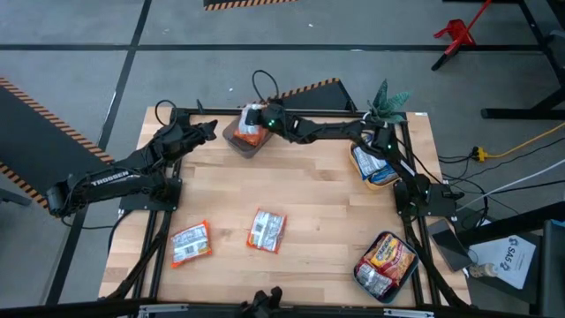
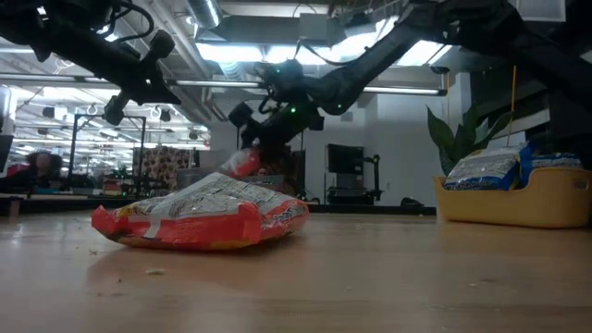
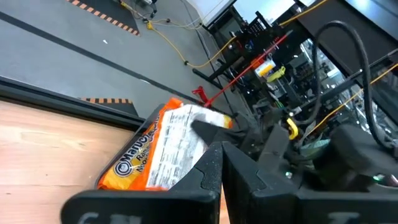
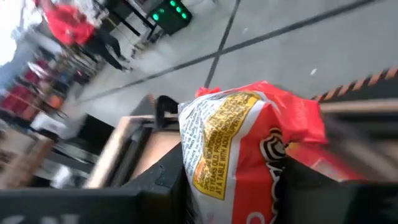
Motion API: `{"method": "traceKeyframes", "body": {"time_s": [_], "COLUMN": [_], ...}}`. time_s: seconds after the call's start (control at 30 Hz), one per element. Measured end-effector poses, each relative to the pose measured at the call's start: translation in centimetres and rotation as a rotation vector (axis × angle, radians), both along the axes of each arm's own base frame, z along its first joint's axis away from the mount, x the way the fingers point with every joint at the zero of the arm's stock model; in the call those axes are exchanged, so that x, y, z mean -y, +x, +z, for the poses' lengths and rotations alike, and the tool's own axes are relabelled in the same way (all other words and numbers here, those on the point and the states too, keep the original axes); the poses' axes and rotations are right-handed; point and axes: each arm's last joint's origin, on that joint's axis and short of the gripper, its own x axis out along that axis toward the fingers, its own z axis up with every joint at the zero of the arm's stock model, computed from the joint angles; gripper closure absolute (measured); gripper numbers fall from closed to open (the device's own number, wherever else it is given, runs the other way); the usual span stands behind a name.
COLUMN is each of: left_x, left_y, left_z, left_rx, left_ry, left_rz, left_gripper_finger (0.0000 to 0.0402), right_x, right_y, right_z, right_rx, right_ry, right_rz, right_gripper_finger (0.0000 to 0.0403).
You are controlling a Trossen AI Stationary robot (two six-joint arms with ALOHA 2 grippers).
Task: Sort Maruchan noodles
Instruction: Put the orange noodle pack into the gray bin
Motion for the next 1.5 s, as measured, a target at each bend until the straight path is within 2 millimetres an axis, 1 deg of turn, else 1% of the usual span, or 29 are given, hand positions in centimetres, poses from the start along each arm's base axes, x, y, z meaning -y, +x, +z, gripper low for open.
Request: {"method": "traceKeyframes", "body": {"time_s": [0.17, 0.23, 0.4, 0.53, 0.6, 0.67, 0.8, 0.83, 0.9, 0.93, 0.97, 1.03, 1.1, 1.2, 1.3, 1.4, 1.5], "left_x": [0.0, 0.0, 0.0, 0.0, 0.1, 0.1, 0.1, 0.1, 0.1, 0.1, 0.1, 0.1, 0.1, 0.1, 0.1, 0.1, 0.1], "left_y": [0.0, 0.0, 0.0, 0.0, 0.1, 0.1, 0.1, 0.1, 0.1, 0.1, 0.1, 0.1, 0.1, 0.2, 0.2, 0.2, 0.2], "left_z": [0.0, 0.0, 0.0, 0.0, 0.0, 0.0, 0.0, 0.0, -0.1, -0.1, -0.1, -0.1, -0.1, -0.1, -0.1, -0.1, -0.1], "left_rx": [-0.001, 0.0, -0.001, 0.001, 0.001, 0.001, 0.0, 0.0, -0.001, -0.002, -0.002, -0.001, 0.0, 0.0, 0.0, 0.001, 0.002], "left_ry": [0.0, 0.0, -0.001, -0.003, -0.005, -0.005, -0.006, -0.005, -0.006, -0.007, -0.007, -0.009, -0.011, -0.013, -0.014, -0.015, -0.016], "left_rz": [-0.001, -0.001, -0.002, -0.017, -0.027, -0.032, -0.032, -0.032, -0.032, -0.033, -0.035, -0.044, -0.054, -0.063, -0.063, -0.062, -0.071], "left_gripper_finger": [0.0401, 0.0401, 0.0401, 0.0401, 0.0401, 0.0401, 0.0401, 0.0401, 0.0401, 0.0401, 0.0401, 0.0401, 0.0401, 0.0401, 0.0401, 0.0401, 0.0401], "right_x": [-0.1, -0.2, -0.2, 0.9, 1.6, 2.3, 3.3, 3.4, 3.4, 3.1, 2.7, 1.6, 0.7, -0.8, -1.8, -2.1, -2.2], "right_y": [0.2, 0.3, 0.2, -0.3, -0.8, -1.4, -2.9, -3.2, -3.6, -3.8, -3.9, -4.1, -4.1, -3.5, -3.1, -3.1, -3.5], "right_z": [0.5, 0.5, 0.2, 0.2, 0.6, 1.5, 4.0, 4.6, 5.5, 5.6, 5.4, 4.4, 3.5, 3.0, 2.9, 2.8, 2.4], "right_rx": [-0.047, -0.071, -0.146, -0.241, -0.273, -0.296, -0.377, -0.388, -0.386, -0.388, -0.401, -0.459, -0.516, -0.567, -0.639, -0.68, -0.698], "right_ry": [-0.127, -0.149, -0.2, -0.293, -0.301, -0.303, -0.361, -0.378, -0.407, -0.382, -0.327, -0.214, -0.153, -0.172, -0.233, -0.249, -0.181], "right_rz": [0.091, 0.108, 0.168, 0.173, 0.17, 0.16, 0.187, 0.228, 0.379, 0.442, 0.488, 0.528, 0.556, 0.545, 0.47, 0.413, 0.412], "right_gripper_finger": [0.0273, 0.0263, 0.0207, 0.0162, 0.015, 0.0147, 0.0155, 0.016, 0.017, 0.0176, 0.0184, 0.0203, 0.0221, 0.0244, 0.026, 0.0272, 0.0282]}}
